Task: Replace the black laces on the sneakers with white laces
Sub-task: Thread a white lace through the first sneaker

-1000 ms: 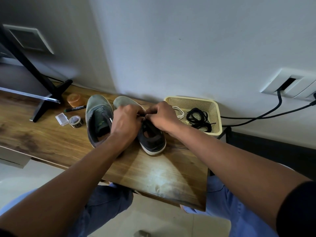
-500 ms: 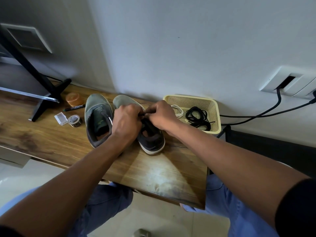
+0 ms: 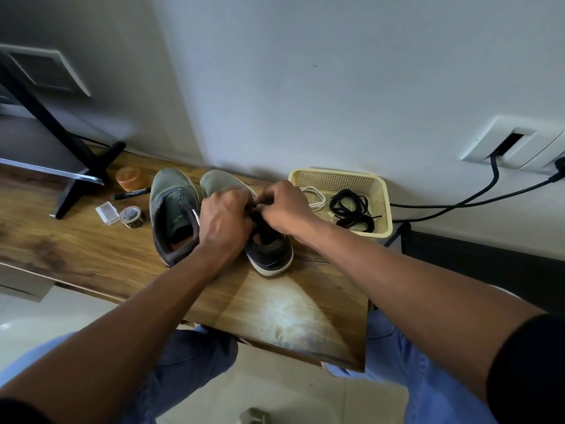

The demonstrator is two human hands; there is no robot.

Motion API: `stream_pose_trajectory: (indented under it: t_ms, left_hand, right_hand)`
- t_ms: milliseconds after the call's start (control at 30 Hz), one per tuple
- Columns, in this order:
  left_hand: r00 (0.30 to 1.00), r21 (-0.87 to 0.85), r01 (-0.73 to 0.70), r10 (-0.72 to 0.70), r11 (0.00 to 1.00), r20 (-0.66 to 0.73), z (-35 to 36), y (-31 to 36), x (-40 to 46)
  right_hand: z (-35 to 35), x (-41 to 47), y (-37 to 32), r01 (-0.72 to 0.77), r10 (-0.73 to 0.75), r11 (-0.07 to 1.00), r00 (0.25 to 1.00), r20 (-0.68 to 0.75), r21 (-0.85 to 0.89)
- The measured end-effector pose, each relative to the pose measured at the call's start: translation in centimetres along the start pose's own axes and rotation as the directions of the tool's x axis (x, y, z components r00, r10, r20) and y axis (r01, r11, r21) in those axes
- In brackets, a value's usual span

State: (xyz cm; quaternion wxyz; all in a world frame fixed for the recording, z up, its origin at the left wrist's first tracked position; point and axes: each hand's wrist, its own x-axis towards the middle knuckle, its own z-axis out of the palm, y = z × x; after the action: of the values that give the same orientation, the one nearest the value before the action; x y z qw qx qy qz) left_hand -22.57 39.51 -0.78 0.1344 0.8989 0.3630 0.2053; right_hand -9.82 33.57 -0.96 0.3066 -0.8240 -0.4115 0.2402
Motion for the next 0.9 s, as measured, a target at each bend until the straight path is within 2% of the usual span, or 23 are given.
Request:
stream_pose_trajectory:
  t_ms: [267, 533, 767, 900]
  left_hand:
    - [1.0, -0.035, 0.007, -0.007, 0.999, -0.008, 0.4, 0.3, -0.3]
    - [0.988, -0.083, 0.156, -0.157, 0.984, -0.006, 0.5, -1.4, 0.2]
    - [0.991, -0.163, 0.134, -0.132, 0.977, 0.024, -0.1, -0.9, 0.4]
    - [0.976, -0.186, 0.218, -0.212, 0.958, 0.055, -0.3, -1.0, 0.6]
  right_hand:
    - [0.2, -0.5, 0.2, -0.015, 0.015, 1.0, 1.0, -0.026, 0.023]
    - [0.3, -0.5, 0.1, -0.071, 0.072, 0.997, 0.997, -0.021, 0.04]
    - [-0.1, -0.7, -0.2, 0.0, -0.002, 0.991, 1.0, -0.015, -0.134]
    - [-0.3, -0.1, -0.2, -0.078, 0.079, 0.996, 0.997, 0.019, -0.037]
